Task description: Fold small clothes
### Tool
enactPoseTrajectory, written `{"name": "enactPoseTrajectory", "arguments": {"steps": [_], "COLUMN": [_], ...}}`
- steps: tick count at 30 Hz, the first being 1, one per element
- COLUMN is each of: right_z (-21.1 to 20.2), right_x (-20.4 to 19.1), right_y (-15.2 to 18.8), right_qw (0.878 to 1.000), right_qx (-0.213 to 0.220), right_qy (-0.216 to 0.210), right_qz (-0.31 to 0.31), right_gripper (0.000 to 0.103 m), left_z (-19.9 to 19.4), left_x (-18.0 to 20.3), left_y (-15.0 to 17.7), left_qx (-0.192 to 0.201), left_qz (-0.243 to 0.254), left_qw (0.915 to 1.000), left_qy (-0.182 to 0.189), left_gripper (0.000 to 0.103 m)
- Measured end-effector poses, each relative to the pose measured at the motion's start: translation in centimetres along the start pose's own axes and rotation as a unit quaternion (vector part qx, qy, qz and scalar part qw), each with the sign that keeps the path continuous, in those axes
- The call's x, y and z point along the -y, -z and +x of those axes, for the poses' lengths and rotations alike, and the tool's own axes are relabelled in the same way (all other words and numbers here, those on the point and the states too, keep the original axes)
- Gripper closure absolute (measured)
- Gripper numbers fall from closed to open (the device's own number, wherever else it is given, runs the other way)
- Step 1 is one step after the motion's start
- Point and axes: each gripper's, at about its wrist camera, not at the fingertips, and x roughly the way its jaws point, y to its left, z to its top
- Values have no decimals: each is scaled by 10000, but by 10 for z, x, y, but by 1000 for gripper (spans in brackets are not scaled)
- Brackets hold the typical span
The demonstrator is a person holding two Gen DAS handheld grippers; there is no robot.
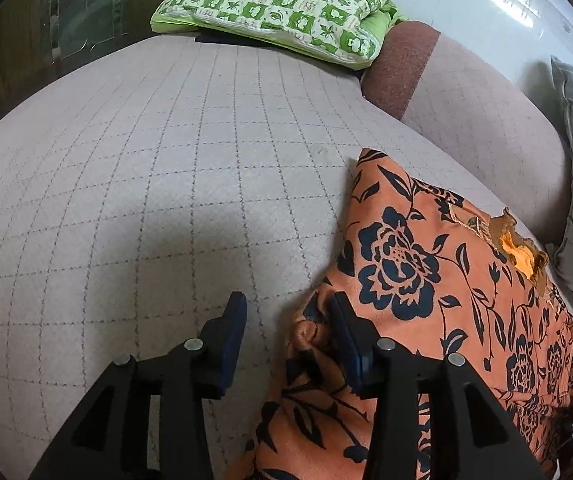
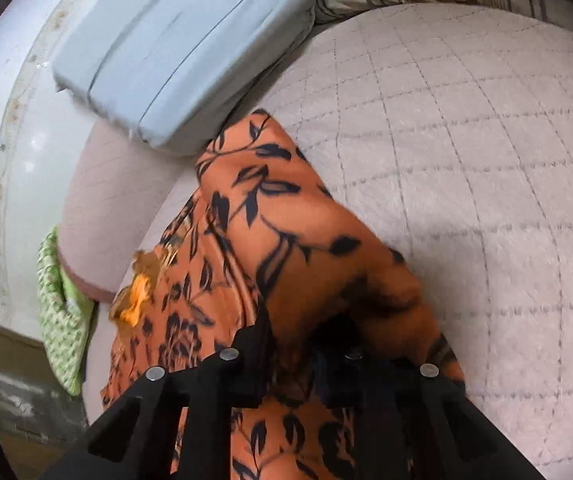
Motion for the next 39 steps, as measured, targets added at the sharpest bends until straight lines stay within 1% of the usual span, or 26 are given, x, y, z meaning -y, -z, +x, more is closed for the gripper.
{"name": "enactPoseTrajectory", "arguments": {"steps": [1, 3, 5, 7, 8, 9, 10, 11, 13, 14, 15, 16, 17, 19, 22, 23, 25, 26, 28, 29, 31, 33, 34, 35, 37, 39], "right_z": [-4, -21, -42, -53, -48, -39, -19, -4, 35, 35, 26, 20, 11, 1, -5, 6, 28, 33, 42, 46, 43, 33, 35, 50, 46, 29], "right_x": [-2, -6, -23, -46, -56, -62, -69, -68, -41, -15, 2, 2, -6, -14, -8, -6, -11, -20, -34, -28, -19, -33, -38, -35, -41, -42], "right_y": [2, 5, 8, -2, -14, -23, -37, -48, -73, -83, -86, -85, -83, -85, -98, -103, -108, -107, -103, -105, -111, -105, -100, -96, -95, -93], "right_qw": [10000, 9999, 9992, 9965, 9941, 9922, 9898, 9896, 9940, 9980, 9990, 9989, 9989, 9967, 9971, 9978, 9964, 9929, 9841, 9851, 9897, 9850, 9780, 9697, 9680, 9741], "right_qx": [-85, -115, 85, 182, 52, -108, -300, -365, -655, -529, -396, -307, -250, -117, 358, 276, -115, -185, -204, -254, -75, 204, 215, 20, 147, 278], "right_qy": [43, 107, -3, -346, -726, -911, -1007, -879, 74, 111, -161, -332, -326, -586, -138, 57, 91, 51, 264, 536, 568, 581, 788, 1183, 1166, 940], "right_qz": [-13, -52, -394, -740, -808, -847, -967, -1075, -871, -313, 150, 94, -222, -549, -652, -606, -837, -1172, -1743, -1617, -1312, -1609, -1921, -2139, -2219, -2035], "right_gripper": [80, 71, 71, 71, 67, 60, 38, 35, 38, 66, 74, 73, 65, 36, 36, 35, 34, 35, 46, 76, 94, 97, 97, 97, 96, 88], "left_z": [-1, -1, 0, 0, 0, 0, 0, 0, 1, 1, 1, 2, 2, 2, 2, 3, 3, 3, 4, 4, 5, 5, 5, 5, 6, 6], "left_x": [0, -1, -3, -2, -1, 0, 1, 2, 2, 2, 2, 2, 1, 3, 4, 4, 5, 6, 8, 8, 9, 9, 9, 10, 11, 10], "left_y": [0, -1, -1, -1, 0, 1, 1, 1, 1, 1, 0, -1, -2, -2, -2, -1, 0, 0, 1, 2, 2, 1, 1, 1, 2, 1], "left_qx": [-1, -9, -32, -28, -13, -4, 11, 14, 21, 15, 1, -12, -23, -30, 6, 2, 27, 38, 65, 71, 84, 71, 70, 79, 85, 71], "left_qz": [4, -26, -68, -45, -12, 16, 58, 81, 114, 130, 140, 104, 69, 68, 127, 130, 157, 190, 231, 250, 290, 276, 268, 279, 349, 320], "left_qw": [10000, 10000, 10000, 10000, 10000, 10000, 9999, 9999, 9998, 9998, 9998, 9999, 9999, 9998, 9997, 9997, 9996, 9995, 9993, 9992, 9991, 9992, 9992, 9991, 9988, 9989], "left_qy": [-6, -14, -17, -44, -73, -95, -119, -127, -133, -129, -144, -135, -140, -171, -193, -199, -225, -243, -282, -287, -301, -295, -295, -304, -328, -326], "left_gripper": [56, 54, 53, 53, 53, 53, 53, 52, 49, 48, 48, 48, 48, 48, 48, 48, 48, 48, 47, 47, 47, 47, 47, 47, 46, 44]}}
